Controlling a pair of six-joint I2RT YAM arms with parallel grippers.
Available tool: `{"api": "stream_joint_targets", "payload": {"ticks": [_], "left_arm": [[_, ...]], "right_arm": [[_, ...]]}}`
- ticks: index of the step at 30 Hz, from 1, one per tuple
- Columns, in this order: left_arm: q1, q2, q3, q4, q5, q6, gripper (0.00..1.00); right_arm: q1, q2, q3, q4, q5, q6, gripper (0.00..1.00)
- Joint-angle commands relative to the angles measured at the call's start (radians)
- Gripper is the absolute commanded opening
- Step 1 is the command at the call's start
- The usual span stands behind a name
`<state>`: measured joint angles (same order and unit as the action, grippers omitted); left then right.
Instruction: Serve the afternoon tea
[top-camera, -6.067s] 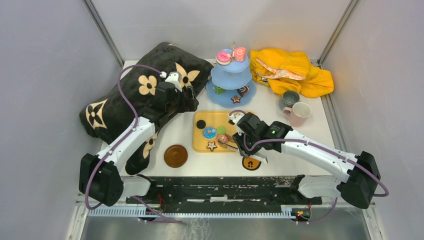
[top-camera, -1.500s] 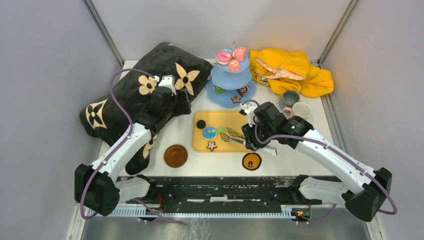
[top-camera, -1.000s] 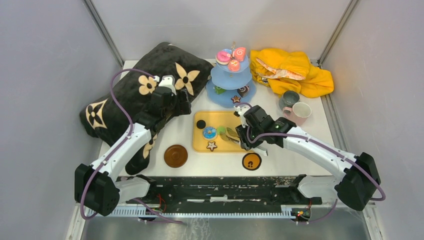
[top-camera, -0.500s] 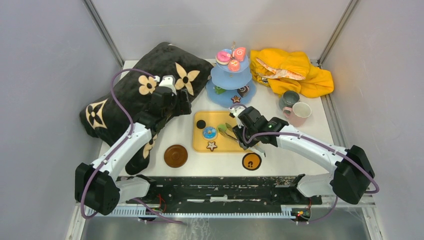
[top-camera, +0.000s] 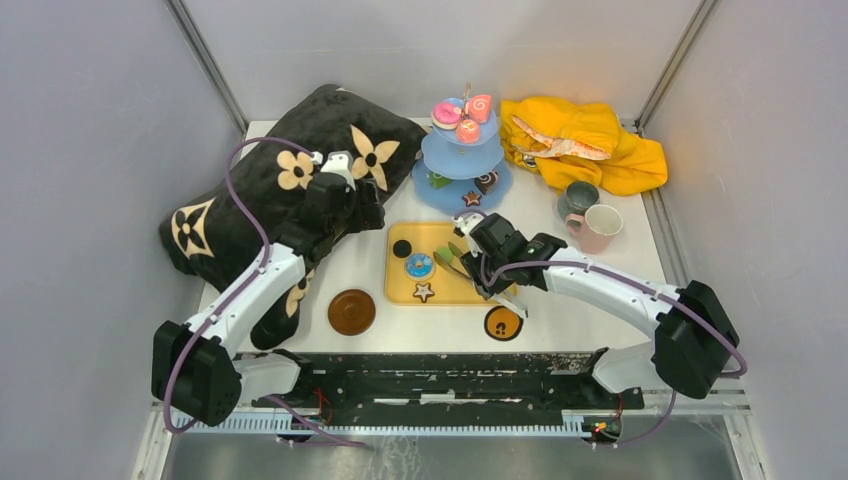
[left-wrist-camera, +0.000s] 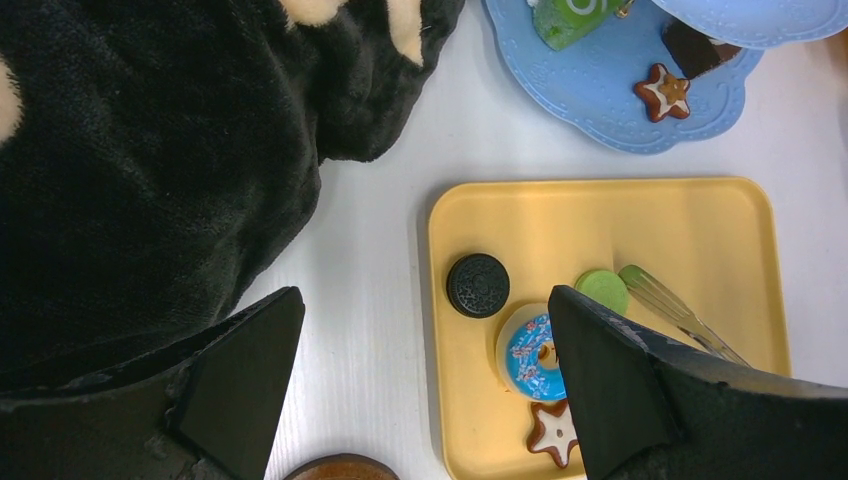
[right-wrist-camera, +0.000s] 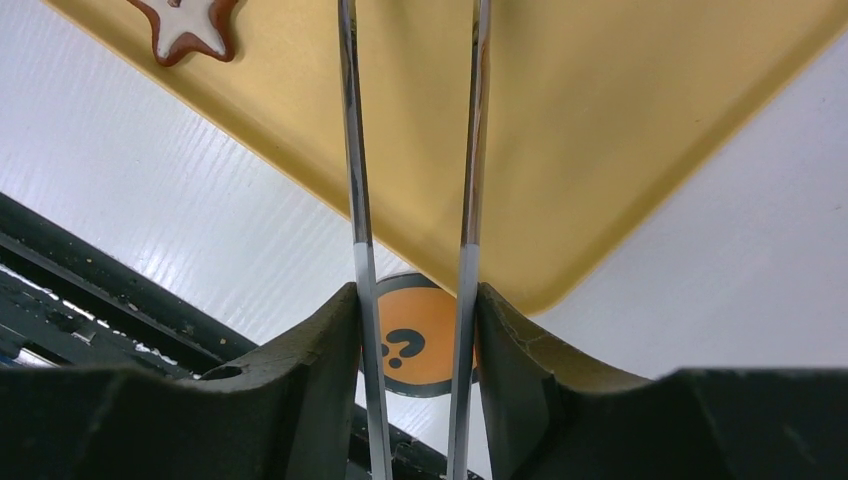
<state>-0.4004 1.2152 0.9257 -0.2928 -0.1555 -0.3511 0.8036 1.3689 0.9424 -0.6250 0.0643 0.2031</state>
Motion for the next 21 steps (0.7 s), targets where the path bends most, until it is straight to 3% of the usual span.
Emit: {"api": "stream_joint_targets", "payload": {"ticks": [1,7,21], "left_arm": [[0.005,0.0,0.007,0.047,0.001,-0.014,0.99],[0.005,0.003,0.01,0.048,-0.006,-0.009,0.99],[0.006,0.011,0.008,0.057,0.001,-0.009,0.99]], "right_arm": [[0.007,0.005,0.055,0.061,0.011,-0.011,0.46],[0.006,-0.013,0.057,0.034,0.045,-0.011,0.25],[0.0,-0.204,0.16,-0.108,0.152,-0.004,0.21]]}}
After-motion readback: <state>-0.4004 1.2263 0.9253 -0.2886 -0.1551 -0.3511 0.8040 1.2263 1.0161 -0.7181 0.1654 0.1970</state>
